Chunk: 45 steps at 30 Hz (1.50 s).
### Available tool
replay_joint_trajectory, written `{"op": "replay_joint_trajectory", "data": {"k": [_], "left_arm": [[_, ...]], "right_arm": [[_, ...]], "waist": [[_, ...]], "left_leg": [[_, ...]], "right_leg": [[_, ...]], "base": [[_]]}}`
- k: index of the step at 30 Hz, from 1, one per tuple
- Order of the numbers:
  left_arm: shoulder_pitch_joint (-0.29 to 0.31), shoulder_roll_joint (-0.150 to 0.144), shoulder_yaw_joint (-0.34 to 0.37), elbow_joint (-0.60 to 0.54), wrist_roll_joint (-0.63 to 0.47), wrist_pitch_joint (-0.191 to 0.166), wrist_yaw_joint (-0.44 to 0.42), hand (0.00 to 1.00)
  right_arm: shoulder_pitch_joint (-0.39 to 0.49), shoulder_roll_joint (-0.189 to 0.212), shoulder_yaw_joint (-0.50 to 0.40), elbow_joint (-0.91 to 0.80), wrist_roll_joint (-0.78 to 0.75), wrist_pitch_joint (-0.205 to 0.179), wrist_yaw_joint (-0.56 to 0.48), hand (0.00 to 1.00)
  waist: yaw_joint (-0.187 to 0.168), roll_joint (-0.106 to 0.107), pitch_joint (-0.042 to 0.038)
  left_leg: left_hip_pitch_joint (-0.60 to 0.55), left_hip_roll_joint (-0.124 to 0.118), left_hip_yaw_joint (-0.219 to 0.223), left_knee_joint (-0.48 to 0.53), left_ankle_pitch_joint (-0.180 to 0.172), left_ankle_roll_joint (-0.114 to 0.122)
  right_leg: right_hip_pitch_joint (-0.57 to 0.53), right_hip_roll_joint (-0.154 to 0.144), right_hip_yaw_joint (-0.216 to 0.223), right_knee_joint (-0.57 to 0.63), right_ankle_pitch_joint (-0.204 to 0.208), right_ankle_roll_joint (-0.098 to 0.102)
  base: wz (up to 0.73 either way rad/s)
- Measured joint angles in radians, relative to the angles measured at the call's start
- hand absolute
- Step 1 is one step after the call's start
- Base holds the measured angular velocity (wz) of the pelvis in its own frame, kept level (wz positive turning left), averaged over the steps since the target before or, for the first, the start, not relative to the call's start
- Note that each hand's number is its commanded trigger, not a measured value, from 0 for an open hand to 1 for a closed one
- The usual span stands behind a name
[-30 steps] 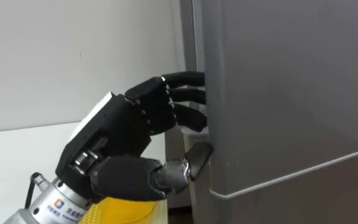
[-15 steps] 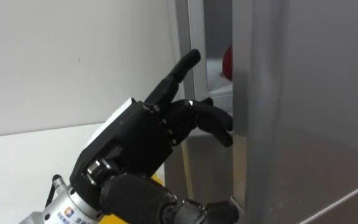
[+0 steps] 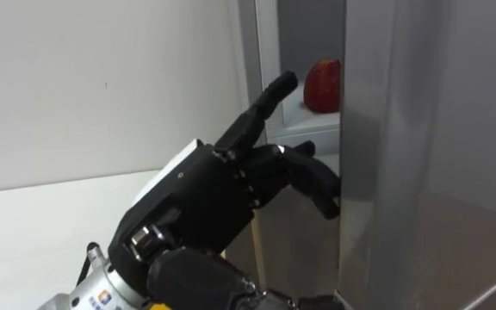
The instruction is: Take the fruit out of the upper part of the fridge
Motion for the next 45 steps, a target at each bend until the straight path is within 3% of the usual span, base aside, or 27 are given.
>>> {"op": "replay_joint_trajectory", "data": {"k": [6, 12, 22, 41, 45], "left_arm": [[-0.061, 0.001, -0.066, 0.0, -0.002, 0.0, -0.026, 0.0], [-0.08, -0.002, -0.149, -0.011, -0.002, 0.001, -0.059, 0.0], [-0.107, -0.05, -0.25, -0.009, -0.001, 0.001, -0.111, 0.0], [-0.14, -0.085, -0.291, -0.01, 0.012, 0.0, -0.134, 0.0], [-0.204, -0.088, -0.303, -0.011, 0.044, 0.001, -0.126, 0.0]], "right_arm": [[-0.003, -0.006, 0.016, 0.001, 0.004, -0.001, 0.001, 0.0], [-0.024, -0.013, 0.027, 0.028, 0.015, 0.0, 0.001, 0.0], [-0.03, -0.014, 0.076, 0.028, 0.018, -0.004, 0.004, 0.0], [-0.042, -0.017, 0.135, 0.022, 0.007, -0.011, 0.002, 0.0], [-0.043, -0.018, 0.135, 0.02, 0.007, -0.012, 0.005, 0.0]], "waist": [[-0.003, 0.004, -0.0007], [-0.028, 0.015, -0.0025], [-0.062, 0.014, 0.002], [-0.076, 0.006, 0.0075], [-0.076, 0.005, 0.0068]], "left_leg": [[-0.001, 0.0, 0.002, 0.001, 0.0, 0.0], [-0.002, 0.0, 0.002, 0.0, 0.0, 0.0], [-0.005, 0.001, 0.01, -0.008, 0.0, 0.0], [-0.02, 0.005, 0.036, -0.007, 0.0, 0.0], [-0.02, 0.005, 0.036, -0.007, 0.0, 0.0]], "right_leg": [[0.0, 0.0, 0.001, -0.002, 0.0, 0.0], [0.0, 0.001, 0.006, -0.001, 0.0, 0.0], [-0.012, 0.003, 0.015, 0.001, 0.001, -0.001], [-0.032, 0.005, 0.024, -0.001, 0.002, -0.003], [-0.034, 0.004, 0.027, -0.002, 0.002, -0.003]], "base": [[0.0], [-0.02], [-0.02], [0.0], [-0.01]]}}
